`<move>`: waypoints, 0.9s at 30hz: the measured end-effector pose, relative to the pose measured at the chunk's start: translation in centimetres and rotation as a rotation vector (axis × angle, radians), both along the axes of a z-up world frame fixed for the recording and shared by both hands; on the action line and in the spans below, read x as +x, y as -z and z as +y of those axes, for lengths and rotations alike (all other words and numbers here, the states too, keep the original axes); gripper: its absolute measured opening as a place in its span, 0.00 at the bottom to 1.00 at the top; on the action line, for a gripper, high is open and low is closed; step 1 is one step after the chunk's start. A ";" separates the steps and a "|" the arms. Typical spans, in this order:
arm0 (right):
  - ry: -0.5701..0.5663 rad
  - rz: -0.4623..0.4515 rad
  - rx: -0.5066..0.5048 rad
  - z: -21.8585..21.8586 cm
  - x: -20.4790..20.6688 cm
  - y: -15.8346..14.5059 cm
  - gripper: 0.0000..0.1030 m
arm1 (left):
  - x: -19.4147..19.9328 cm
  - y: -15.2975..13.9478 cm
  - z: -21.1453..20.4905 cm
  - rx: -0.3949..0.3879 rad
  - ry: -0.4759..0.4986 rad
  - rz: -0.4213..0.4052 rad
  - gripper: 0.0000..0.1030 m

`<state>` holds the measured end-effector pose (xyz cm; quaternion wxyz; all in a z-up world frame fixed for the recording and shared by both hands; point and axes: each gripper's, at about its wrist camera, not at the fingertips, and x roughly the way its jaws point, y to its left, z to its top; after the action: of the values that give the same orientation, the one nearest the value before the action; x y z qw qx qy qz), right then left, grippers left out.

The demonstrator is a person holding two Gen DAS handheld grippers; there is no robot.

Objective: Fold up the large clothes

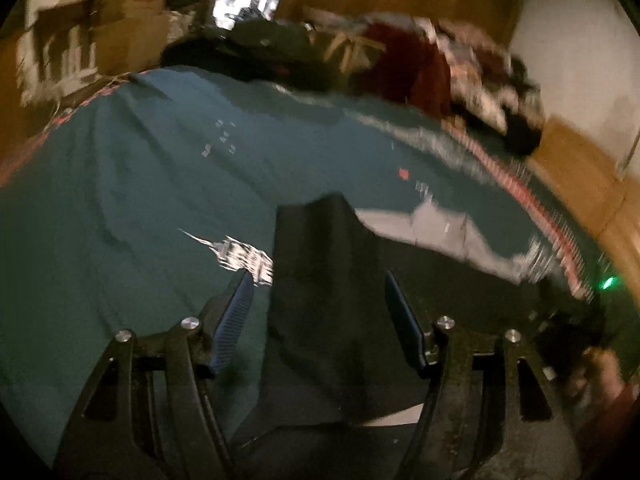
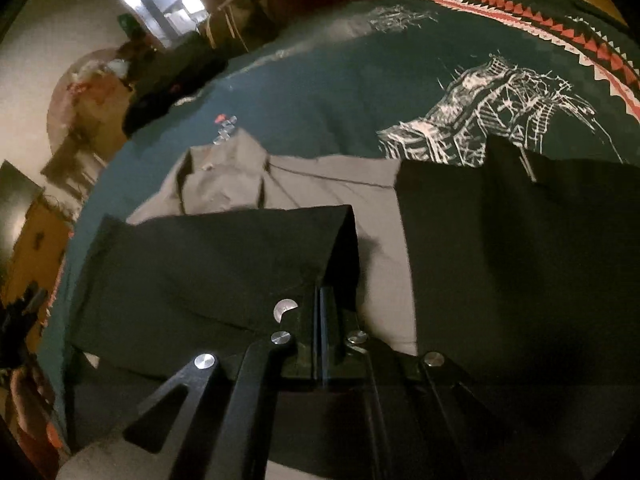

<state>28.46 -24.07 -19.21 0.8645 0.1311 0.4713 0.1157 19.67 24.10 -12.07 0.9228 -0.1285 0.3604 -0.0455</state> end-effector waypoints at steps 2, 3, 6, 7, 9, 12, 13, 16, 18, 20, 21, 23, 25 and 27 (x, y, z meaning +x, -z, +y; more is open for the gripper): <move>0.005 0.004 0.014 -0.2 0.2 0.4 0.01 | 1.6 2.0 -2.1 0.136 0.029 0.106 0.64; 0.009 0.001 0.016 -0.4 0.3 0.6 0.01 | 2.2 3.1 -2.7 0.178 0.036 0.149 0.64; 0.033 -0.023 0.020 -1.7 -0.6 0.5 0.01 | 2.9 6.3 -3.7 0.219 0.082 0.269 0.62; 0.038 -0.026 0.020 -1.9 -0.6 0.5 0.01 | 2.4 6.0 -3.8 0.221 0.079 0.244 0.61; 0.024 -0.014 0.013 -2.0 -0.8 0.8 0.01 | 1.1 4.6 -3.8 0.179 0.076 0.169 0.63; 0.011 -0.013 -0.063 -1.7 -1.2 1.0 0.11 | 0.2 3.7 -3.3 0.139 0.041 0.109 0.68; 0.029 -0.024 -0.061 -2.1 -1.6 0.7 0.12 | 0.3 3.9 -3.2 0.133 0.036 0.113 0.68; 0.110 -0.061 0.018 -5.3 -3.6 -1.0 0.26 | 0.3 4.8 -3.0 0.134 0.031 0.142 0.68; 0.197 -0.091 0.072 -9.7 -5.8 -2.4 0.32 | 0.1 4.9 -3.3 0.128 0.040 0.142 0.68; 0.338 -0.108 0.111 -16.7 -8.5 -3.4 0.33 | -0.1 4.9 -3.0 0.121 0.039 0.143 0.68; 0.405 -0.104 0.129 -20.0 -9.6 -3.5 0.36 | -0.2 5.0 -3.0 0.117 0.036 0.146 0.68; 0.556 -0.100 0.154 -27.2 -12.2 -3.5 0.37 | 0.0 5.0 -3.0 0.105 0.020 0.156 0.68; 0.690 -0.090 0.166 -34.3 -14.5 -3.3 0.40 | 0.1 5.0 -2.9 0.098 0.008 0.164 0.68; 0.797 -0.089 0.201 -39.9 -16.3 -3.1 0.40 | 0.1 5.1 -2.8 0.085 -0.003 0.170 0.68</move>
<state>12.16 -64.01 -16.14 0.8440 0.3822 0.3322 -0.1770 19.79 21.28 -17.17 0.8936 -0.0934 0.4387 -0.0177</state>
